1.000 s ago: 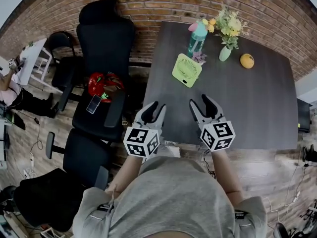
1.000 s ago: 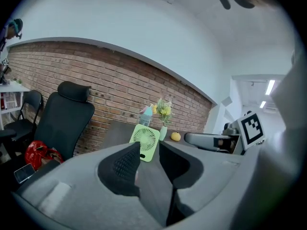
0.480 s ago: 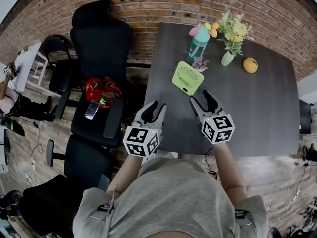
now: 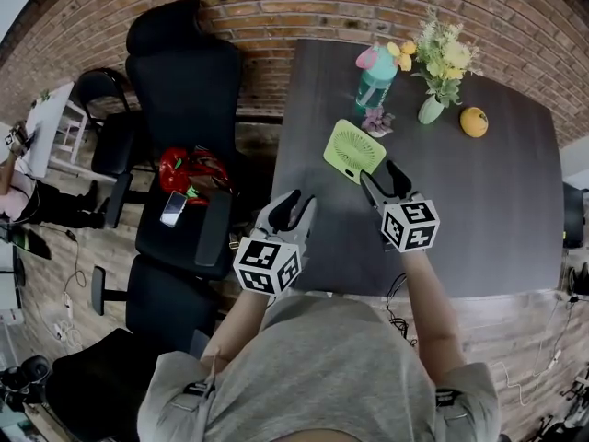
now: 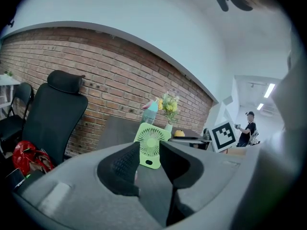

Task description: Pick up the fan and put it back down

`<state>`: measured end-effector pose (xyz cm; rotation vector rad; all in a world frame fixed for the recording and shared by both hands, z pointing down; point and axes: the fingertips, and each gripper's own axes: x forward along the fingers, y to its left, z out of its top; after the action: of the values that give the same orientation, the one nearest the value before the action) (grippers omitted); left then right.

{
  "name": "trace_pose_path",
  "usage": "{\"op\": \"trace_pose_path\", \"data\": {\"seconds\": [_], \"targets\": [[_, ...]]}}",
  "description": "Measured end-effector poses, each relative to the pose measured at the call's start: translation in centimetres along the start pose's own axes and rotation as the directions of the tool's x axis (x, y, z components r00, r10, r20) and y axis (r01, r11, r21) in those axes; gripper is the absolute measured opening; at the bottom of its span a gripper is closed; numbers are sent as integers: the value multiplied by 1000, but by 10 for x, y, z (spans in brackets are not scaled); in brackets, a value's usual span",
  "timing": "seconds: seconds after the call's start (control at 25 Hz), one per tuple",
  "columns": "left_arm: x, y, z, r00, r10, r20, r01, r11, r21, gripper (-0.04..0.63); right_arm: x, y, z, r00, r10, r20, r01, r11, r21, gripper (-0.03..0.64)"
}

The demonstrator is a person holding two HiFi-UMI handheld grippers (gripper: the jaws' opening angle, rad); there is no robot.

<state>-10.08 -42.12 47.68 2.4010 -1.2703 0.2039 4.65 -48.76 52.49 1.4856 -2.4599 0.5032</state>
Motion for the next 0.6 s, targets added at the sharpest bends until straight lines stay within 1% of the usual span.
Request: {"op": "trace_pose_path", "data": {"seconds": [0.24,0.6], "targets": [[13,6,-2,1000,-7,-19,6,1000,-2,115,23,-16,-11,1000,6,-27,-5,1000,30,276],[24,13,-10,999,-6,-54,6,1000,-11,115,53,-19,-13,998,43,-45,-42,999,14,276]]}}
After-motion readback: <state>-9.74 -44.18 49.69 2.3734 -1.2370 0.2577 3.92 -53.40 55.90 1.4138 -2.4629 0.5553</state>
